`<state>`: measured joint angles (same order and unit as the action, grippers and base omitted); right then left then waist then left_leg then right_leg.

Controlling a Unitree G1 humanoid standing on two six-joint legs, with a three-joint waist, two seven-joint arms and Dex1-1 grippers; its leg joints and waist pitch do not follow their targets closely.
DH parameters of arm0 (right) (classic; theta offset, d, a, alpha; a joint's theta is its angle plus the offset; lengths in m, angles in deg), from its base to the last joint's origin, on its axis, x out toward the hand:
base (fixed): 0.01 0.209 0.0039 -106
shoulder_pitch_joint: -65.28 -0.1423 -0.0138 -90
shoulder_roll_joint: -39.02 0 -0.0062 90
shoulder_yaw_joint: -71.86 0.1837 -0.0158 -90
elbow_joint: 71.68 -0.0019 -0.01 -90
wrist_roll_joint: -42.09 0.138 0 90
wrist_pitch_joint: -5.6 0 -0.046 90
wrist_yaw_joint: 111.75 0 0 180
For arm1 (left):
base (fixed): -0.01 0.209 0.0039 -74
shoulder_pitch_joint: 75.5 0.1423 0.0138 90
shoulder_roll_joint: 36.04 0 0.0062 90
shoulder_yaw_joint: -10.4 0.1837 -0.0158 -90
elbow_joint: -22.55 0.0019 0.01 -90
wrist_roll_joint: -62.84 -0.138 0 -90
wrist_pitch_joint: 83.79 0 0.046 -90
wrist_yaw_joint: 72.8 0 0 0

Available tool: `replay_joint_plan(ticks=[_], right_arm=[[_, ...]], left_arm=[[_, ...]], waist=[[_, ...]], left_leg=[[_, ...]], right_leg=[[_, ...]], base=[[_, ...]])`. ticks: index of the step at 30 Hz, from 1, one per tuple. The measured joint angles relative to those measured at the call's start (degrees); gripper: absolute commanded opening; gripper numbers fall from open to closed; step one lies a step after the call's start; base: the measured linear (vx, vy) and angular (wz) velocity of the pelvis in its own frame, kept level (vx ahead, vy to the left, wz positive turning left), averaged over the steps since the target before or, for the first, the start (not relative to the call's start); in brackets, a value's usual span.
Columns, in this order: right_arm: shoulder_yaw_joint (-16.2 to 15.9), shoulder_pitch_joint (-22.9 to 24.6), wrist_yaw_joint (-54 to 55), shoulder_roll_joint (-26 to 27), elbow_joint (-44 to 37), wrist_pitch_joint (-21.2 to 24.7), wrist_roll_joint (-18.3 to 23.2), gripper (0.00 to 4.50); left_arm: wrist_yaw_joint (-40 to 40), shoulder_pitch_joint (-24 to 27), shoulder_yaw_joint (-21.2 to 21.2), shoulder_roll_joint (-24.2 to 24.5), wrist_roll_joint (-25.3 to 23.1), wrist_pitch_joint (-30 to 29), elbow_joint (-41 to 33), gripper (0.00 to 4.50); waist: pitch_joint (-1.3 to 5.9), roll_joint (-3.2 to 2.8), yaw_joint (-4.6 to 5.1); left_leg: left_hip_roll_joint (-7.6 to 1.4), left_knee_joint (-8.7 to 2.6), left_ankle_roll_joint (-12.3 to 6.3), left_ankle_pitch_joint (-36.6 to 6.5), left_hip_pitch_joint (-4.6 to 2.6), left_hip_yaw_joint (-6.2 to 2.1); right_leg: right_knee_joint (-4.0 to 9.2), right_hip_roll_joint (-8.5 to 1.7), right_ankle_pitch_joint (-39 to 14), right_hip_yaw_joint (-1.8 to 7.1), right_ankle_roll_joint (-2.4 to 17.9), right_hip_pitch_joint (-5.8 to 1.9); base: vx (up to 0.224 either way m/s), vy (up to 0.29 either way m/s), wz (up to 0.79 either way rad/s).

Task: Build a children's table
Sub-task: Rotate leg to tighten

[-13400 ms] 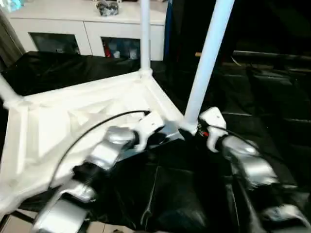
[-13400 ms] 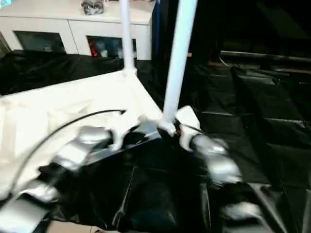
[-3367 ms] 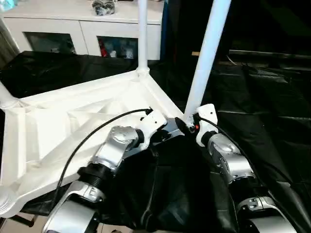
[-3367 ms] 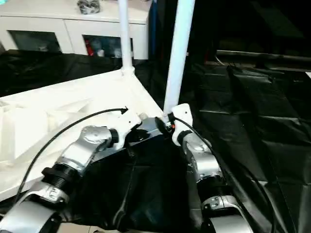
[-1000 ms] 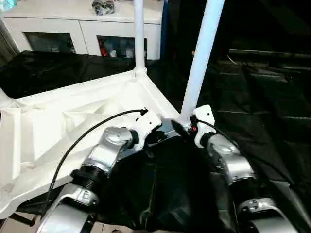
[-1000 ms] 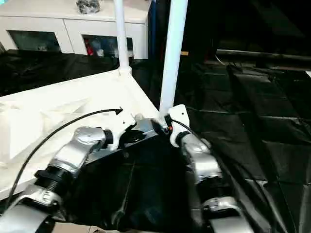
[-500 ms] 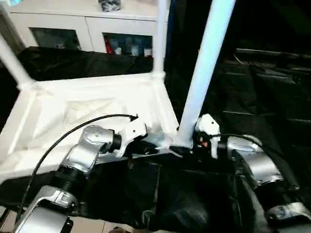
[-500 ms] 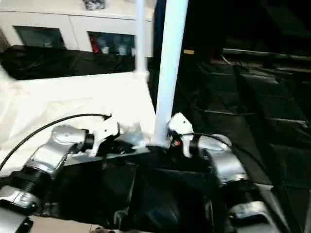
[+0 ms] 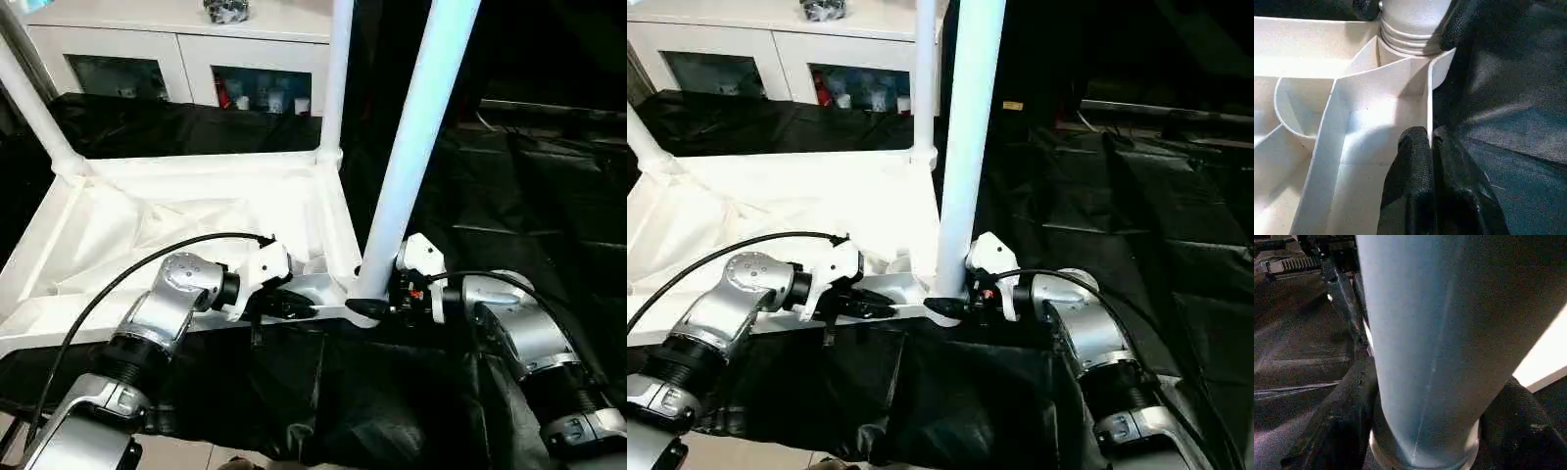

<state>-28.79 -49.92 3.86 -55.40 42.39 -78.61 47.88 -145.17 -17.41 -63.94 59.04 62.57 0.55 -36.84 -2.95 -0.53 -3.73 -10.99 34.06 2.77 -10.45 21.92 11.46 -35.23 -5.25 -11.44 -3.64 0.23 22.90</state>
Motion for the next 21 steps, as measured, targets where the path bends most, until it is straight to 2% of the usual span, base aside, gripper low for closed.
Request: replay_joint_plan(ticks=[4,7,14,19,20,21], right_arm=[[1.3,0.71,2.98,1.47,0.24,0.24,0.13,2.57],[2.9,0.7,8.96,3.66,1.72,0.23,-0.7,2.54],[8.04,-2.44,32.08,13.55,8.69,1.01,-4.02,2.52],[8.66,-3.87,38.1,15.88,11.07,0.63,-4.6,2.52],[8.91,-3.88,38.34,16.06,11.22,0.32,-4.88,3.08],[9.26,-3.88,38.34,16.29,11.33,0.22,-4.88,3.08]], left_arm=[[2.32,-0.22,-0.1,-1.13,-0.67,-0.37,0.4,0.0],[6.92,-0.62,-0.4,-2.91,-1.61,-1.13,1.24,0.0],[20.8,-1.76,-1.96,-9.16,-5.19,-7.36,2.0,0.0],[23.73,-1.78,-2.37,-10.72,-5.81,-9.28,1.72,0.0],[23.86,-1.79,-2.38,-10.82,-5.89,-9.29,1.72,0.0],[23.86,-1.79,-2.38,-10.82,-5.93,-9.29,1.68,0.0]], waist=[[0.03,0.1,-0.12],[0.08,0.25,-0.02],[0.03,0.45,1.26],[0.06,0.46,1.74],[0.07,0.43,1.73],[0.08,0.43,1.75]], left_leg=[[0.01,0.04,-0.01,0.01,-0.04,0.0],[0.02,0.07,0.0,0.01,-0.13,0.01],[0.07,0.06,0.01,0.0,-0.88,0.0],[0.11,0.04,0.01,0.0,-0.95,-0.03],[0.12,0.04,0.01,0.0,-0.94,-0.03],[0.12,0.03,0.01,0.0,-0.94,-0.03]], right_leg=[[-0.03,-0.03,0.0,0.01,0.0,-0.05],[-0.04,-0.04,0.1,0.02,0.14,-0.16],[0.25,-0.05,-0.08,0.07,-0.16,-0.73],[0.35,-0.06,-0.09,0.08,-0.18,-0.84],[0.35,-0.06,-0.09,0.08,-0.18,-0.83],[0.35,-0.06,-0.08,0.08,-0.18,-0.83]], base=[[0.0,0.0,0.0],[0.0,0.0,0.0],[0.0,0.0,0.0],[0.0,0.0,0.0],[0.0,0.0,0.0],[0.0,0.0,0.0]])
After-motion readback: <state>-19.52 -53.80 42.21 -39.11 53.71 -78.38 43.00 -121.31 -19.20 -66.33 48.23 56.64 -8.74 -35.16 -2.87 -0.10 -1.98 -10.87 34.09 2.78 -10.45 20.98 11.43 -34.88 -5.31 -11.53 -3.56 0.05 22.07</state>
